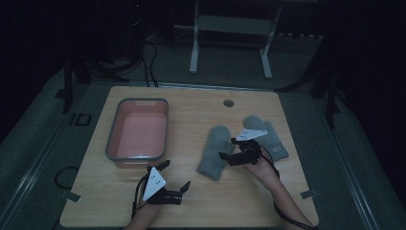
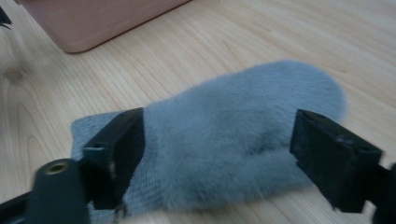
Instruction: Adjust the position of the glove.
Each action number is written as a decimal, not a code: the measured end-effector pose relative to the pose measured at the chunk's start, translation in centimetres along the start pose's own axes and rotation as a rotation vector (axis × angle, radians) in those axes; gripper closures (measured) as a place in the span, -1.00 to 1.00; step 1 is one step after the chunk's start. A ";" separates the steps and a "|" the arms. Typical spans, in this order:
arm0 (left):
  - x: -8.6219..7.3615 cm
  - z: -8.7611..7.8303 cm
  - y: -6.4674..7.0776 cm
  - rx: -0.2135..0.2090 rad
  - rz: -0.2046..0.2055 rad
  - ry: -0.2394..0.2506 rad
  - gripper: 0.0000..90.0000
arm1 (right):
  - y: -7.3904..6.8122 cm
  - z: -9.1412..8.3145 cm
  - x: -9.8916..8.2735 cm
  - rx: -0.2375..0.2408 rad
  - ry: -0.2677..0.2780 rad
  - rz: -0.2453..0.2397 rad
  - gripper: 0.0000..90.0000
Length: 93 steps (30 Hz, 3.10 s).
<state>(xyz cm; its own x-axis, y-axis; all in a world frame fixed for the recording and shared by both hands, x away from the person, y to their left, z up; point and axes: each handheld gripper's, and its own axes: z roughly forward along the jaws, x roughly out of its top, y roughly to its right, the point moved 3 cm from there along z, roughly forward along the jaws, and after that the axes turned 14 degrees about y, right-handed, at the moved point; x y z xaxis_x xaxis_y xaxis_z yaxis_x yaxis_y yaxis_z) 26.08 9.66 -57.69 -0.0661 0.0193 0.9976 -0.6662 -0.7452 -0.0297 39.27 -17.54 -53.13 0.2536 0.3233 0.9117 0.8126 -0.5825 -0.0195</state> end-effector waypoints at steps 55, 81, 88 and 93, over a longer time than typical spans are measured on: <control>0.0 0.0 -0.1 -0.006 -0.018 -0.003 -1.00 | -1.3 3.5 -1.9 0.308 -0.109 -0.145 0.68; 0.0 0.0 -0.1 -0.010 -0.026 -0.005 -1.00 | 1.6 -2.1 0.6 0.033 0.021 -0.031 -0.69; 0.0 0.0 -0.1 -0.009 -0.025 -0.004 -1.00 | 4.3 -5.2 0.8 -0.095 0.044 -0.022 -0.53; 0.0 0.0 -0.1 -0.009 -0.026 -0.004 -1.00 | 6.2 -6.9 0.5 -0.172 0.040 0.018 -0.53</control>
<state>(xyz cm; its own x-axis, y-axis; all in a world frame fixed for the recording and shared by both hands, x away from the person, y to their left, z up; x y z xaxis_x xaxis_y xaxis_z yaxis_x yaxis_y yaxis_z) 26.18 9.73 -57.69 -0.0456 0.0362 0.9983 -0.6740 -0.7387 -0.0040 40.76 -26.13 -49.95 0.2433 0.2841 0.9274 0.7059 -0.7077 0.0316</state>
